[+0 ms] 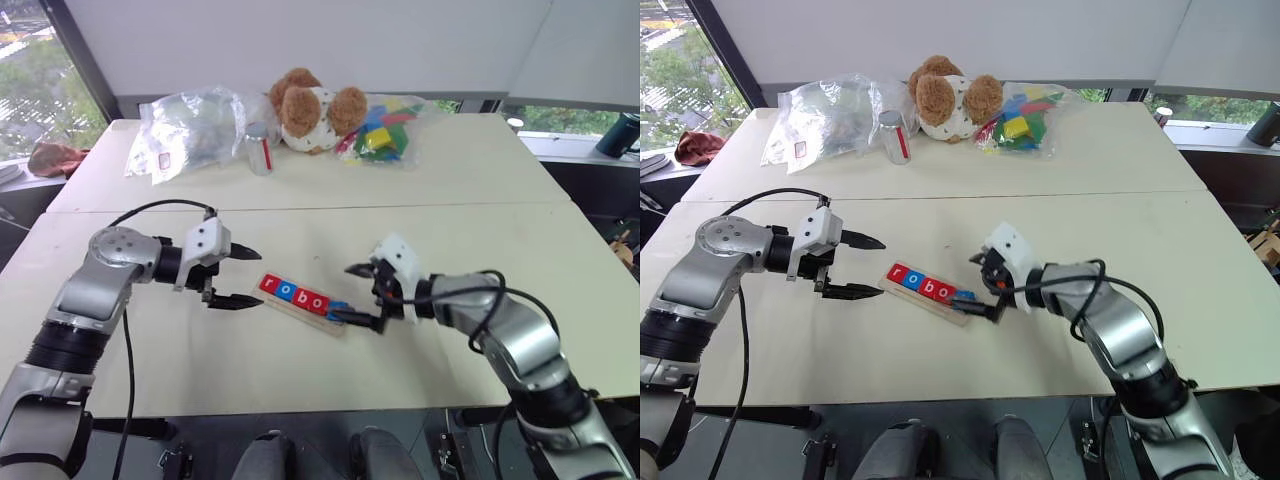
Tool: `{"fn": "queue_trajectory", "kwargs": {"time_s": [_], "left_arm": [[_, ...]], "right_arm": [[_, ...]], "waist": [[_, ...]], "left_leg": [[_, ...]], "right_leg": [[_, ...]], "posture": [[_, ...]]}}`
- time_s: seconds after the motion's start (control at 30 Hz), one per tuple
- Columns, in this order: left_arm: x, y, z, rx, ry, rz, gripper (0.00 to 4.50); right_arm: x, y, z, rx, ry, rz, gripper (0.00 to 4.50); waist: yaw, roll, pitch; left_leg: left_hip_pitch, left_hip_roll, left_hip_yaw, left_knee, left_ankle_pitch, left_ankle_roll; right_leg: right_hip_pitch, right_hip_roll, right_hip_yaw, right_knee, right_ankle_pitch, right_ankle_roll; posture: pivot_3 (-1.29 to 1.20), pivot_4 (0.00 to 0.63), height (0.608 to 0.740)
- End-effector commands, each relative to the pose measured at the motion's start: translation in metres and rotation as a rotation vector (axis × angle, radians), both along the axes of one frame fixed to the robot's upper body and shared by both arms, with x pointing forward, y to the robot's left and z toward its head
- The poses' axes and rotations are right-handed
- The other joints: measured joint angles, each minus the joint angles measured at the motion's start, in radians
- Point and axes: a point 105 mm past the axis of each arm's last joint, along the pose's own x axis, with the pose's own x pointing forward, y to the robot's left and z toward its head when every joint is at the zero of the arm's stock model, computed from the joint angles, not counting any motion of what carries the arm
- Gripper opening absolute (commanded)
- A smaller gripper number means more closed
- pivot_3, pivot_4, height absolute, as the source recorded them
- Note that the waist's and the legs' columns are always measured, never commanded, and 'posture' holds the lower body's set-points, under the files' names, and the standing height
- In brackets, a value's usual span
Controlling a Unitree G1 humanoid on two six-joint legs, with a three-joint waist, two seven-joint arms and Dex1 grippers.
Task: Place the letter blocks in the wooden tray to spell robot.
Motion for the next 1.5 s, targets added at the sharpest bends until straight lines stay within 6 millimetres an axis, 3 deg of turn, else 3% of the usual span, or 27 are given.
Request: {"fn": "queue_trajectory", "kwargs": {"time_s": [0.03, 0.4, 0.87, 1.07, 1.2, 1.5], "left_arm": [[0.003, 0.0, 0.014, -0.006, -0.062, -0.007, 4.5], [0.006, -0.001, 0.019, -0.004, -0.064, -0.02, 4.5], [0.005, 0.0, 0.019, -0.005, -0.062, -0.01, 4.5], [0.005, 0.001, 0.018, -0.006, -0.061, -0.006, 4.5], [0.004, 0.003, 0.017, -0.004, -0.046, -0.004, 4.5], [-0.003, 0.008, 0.02, -0.045, -0.001, 0.016, 4.5]], "right_arm": [[-0.011, 0.002, 0.004, 0.011, -0.011, 0.007, 4.46], [-0.013, 0.0, -0.018, -0.012, 0.047, -0.027, 4.46], [-0.015, 0.007, -0.021, 0.021, 0.075, -0.017, 4.46], [-0.01, 0.006, -0.016, 0.025, 0.048, -0.033, 4.46], [-0.001, 0.001, -0.001, 0.064, -0.005, -0.061, 4.46], [0.019, 0.01, 0.001, 0.146, -0.004, -0.071, 4.46]], "waist": [[-0.003, 0.0, 0.0], [-0.002, 0.0, 0.0], [-0.002, 0.0, 0.0], [-0.002, 0.0, 0.0], [-0.002, 0.0, 0.0], [-0.004, 0.0, 0.0]], "left_leg": [[0.0, 0.0, 0.0, 0.0, 0.0, 0.0], [0.001, 0.0, 0.0, 0.0, 0.0, 0.0], [0.001, 0.0, 0.0, 0.0, 0.0, 0.0], [0.001, 0.0, 0.0, 0.0, 0.0, 0.0], [0.001, 0.0, 0.0, 0.0, 0.0, 0.0], [0.0, 0.0, 0.0, 0.0, 0.0, 0.0]], "right_leg": [[0.0, 0.0, 0.0, 0.0, 0.0, 0.0], [0.0, 0.001, 0.0, 0.001, 0.0, 0.0], [0.0, 0.001, 0.0, 0.001, 0.0, 0.0], [0.0, 0.001, 0.0, 0.001, 0.0, 0.0], [0.0, 0.001, 0.0, 0.001, 0.0, 0.0], [0.0, 0.001, 0.0, 0.001, 0.0, 0.0]], "posture": [[0.0, 0.15, 0.74], [0.0, 0.15, 0.74], [0.0, 0.15, 0.74], [0.0, 0.15, 0.74], [0.0, 0.15, 0.74], [0.0, 0.15, 0.74]]}}
